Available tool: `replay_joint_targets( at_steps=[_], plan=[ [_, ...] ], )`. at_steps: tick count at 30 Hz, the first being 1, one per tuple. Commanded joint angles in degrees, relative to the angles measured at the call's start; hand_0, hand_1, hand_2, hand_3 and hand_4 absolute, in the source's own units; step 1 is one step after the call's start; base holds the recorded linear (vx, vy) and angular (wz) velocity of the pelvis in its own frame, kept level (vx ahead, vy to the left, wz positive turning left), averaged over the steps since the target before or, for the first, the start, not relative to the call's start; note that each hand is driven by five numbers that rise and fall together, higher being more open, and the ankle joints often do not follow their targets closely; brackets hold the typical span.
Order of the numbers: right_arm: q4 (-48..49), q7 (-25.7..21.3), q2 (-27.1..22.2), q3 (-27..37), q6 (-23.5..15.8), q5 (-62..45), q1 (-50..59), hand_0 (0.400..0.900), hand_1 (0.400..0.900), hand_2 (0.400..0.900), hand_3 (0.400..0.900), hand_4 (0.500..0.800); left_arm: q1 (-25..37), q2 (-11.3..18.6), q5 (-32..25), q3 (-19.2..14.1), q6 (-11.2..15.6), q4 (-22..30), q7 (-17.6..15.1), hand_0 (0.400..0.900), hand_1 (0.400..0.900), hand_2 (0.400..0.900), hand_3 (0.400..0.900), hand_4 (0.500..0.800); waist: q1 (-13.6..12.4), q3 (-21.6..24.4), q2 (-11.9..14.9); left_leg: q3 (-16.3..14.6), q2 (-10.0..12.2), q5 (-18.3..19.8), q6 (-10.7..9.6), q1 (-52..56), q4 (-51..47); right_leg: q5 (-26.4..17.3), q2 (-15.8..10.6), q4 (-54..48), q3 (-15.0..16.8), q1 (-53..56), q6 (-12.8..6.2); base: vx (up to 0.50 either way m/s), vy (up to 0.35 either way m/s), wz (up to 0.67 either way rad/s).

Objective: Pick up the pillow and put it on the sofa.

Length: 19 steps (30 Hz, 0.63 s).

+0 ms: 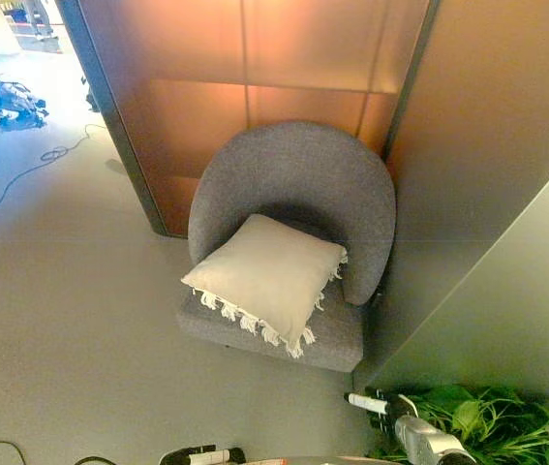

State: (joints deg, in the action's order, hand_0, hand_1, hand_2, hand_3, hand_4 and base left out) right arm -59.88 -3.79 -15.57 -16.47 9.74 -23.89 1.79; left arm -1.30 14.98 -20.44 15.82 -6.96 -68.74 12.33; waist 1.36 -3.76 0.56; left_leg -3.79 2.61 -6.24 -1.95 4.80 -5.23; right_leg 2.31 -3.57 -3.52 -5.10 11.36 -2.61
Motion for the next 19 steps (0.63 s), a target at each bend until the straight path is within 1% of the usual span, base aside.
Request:
replay_joint_targets(
  at_steps=[1,2,4,7,11,19],
  plan=[
    [-8.6,2.3,1.0,3.3,1.0,2.5,3.2,0.900,0.900,0.900,0.900,0.800,4.6,-2.7,0.7,1.3,1.2,-2.6,2.8,0.900,0.900,0.900,0.900,0.800,-1.1,-0.2,0.1,0.5,-3.2,9.0,1.4,2.7,1.2,0.0,1.2,3.7,-0.9,-4.9,-1.72,0.00,0.000,0.00],
    [-10.6,3.9,1.1,4.1,2.2,2.8,2.9,0.900,0.900,0.900,0.900,0.800,4.8,-2.5,1.3,1.0,1.1,-2.9,3.3,0.900,0.900,0.900,0.900,0.800,-1.1,0.1,0.1,0.6,-3.3,9.1,1.5,2.7,1.2,0.0,1.2,3.7,-0.9,-4.9,-1.75,-0.02,-0.007,-0.03],
    [-11.5,4.6,1.1,4.3,3.1,3.0,2.8,0.900,0.900,0.900,0.900,0.800,4.8,-2.4,1.7,0.8,1.2,-3.1,3.6,0.900,0.900,0.900,0.900,0.800,-1.1,0.1,0.1,0.7,-3.4,9.1,1.6,2.7,1.3,0.0,1.2,3.8,-0.8,-4.9,-1.73,0.00,0.003,-0.02],
    [-13.3,5.4,1.4,4.6,3.4,3.4,2.4,0.900,0.900,0.900,0.900,0.800,4.7,-2.3,2.3,0.6,1.2,-3.3,4.1,0.900,0.900,0.900,0.900,0.800,-1.1,0.4,0.0,0.9,-3.5,9.2,1.7,2.9,1.4,0.1,1.3,4.1,-0.4,-5.0,-1.71,-0.01,0.008,-0.08],
    [-13.6,5.2,1.6,4.9,1.8,3.8,2.4,0.900,0.900,0.900,0.900,0.800,4.7,-2.5,2.4,0.7,1.3,-3.5,3.9,0.900,0.900,0.900,0.900,0.800,-1.0,0.7,-0.2,1.3,-3.6,9.3,1.9,3.1,1.4,0.0,1.5,4.1,0.1,-4.9,-1.67,0.00,0.008,-0.08],
    [-14.0,5.4,1.5,4.9,0.6,5.3,2.0,0.900,0.900,0.900,0.900,0.800,4.3,-2.5,1.6,0.5,1.4,-3.5,3.7,0.900,0.900,0.900,0.900,0.800,-1.0,1.0,-0.4,2.0,-4.0,9.4,2.1,3.1,1.5,0.1,1.6,4.1,0.6,-4.9,-1.63,0.00,0.003,-0.06]
  ],
)
